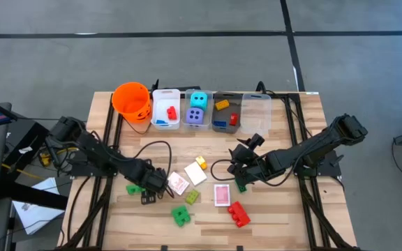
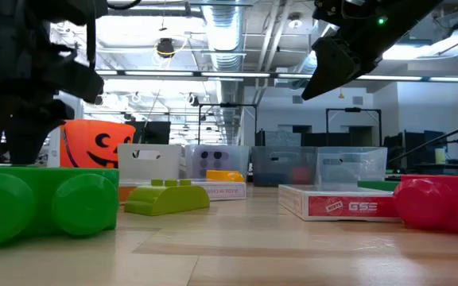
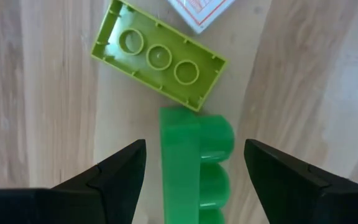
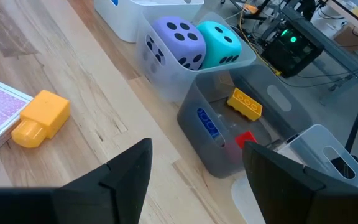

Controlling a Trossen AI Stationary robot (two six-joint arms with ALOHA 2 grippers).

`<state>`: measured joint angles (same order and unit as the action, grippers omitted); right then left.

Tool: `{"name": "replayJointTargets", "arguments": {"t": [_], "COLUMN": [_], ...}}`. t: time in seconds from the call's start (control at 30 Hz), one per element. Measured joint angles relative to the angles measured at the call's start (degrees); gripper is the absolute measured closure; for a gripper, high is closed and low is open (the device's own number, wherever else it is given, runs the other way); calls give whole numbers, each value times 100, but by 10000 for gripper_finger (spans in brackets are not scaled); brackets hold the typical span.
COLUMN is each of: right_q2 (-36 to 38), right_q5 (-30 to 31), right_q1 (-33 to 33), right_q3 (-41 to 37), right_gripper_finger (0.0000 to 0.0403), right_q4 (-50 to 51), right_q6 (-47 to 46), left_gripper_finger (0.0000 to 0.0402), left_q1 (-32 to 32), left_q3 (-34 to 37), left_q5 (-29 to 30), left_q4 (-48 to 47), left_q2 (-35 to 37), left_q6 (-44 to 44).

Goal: Pick & Place Toys
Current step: Put the left green game piece into the white bin

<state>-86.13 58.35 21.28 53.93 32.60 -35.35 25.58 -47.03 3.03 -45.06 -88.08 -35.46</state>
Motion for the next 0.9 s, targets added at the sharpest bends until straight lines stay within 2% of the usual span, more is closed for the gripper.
{"name": "replayJointTargets", "arguments": {"t": [0.23,0.33,0.53,0.67,0.73,0.77,0.9], "right_q2": [1,1,1,-1,1,1,1], "right_q5": [0,1,2,12,15,15,17], "right_q1": [0,0,0,0,0,0,0], "right_q3": [0,0,0,0,0,0,0], "right_gripper_finger": [159,159,159,159,159,159,159], "right_q4": [-3,-5,-9,-35,-52,-54,-94], "right_q6": [0,-2,-2,-2,-2,-2,-2], "left_gripper_finger": [138,153,251,258,306,327,370], "left_q1": [0,0,-2,-2,-27,-54,-246], "left_q3": [0,0,-8,-17,-31,-20,-9], "left_q5": [0,0,12,11,77,200,821], "left_q4": [13,13,10,11,10,45,46], "left_q2": [-347,-397,-384,-297,-126,7,790], "left_q6": [32,80,92,114,107,113,115]}}
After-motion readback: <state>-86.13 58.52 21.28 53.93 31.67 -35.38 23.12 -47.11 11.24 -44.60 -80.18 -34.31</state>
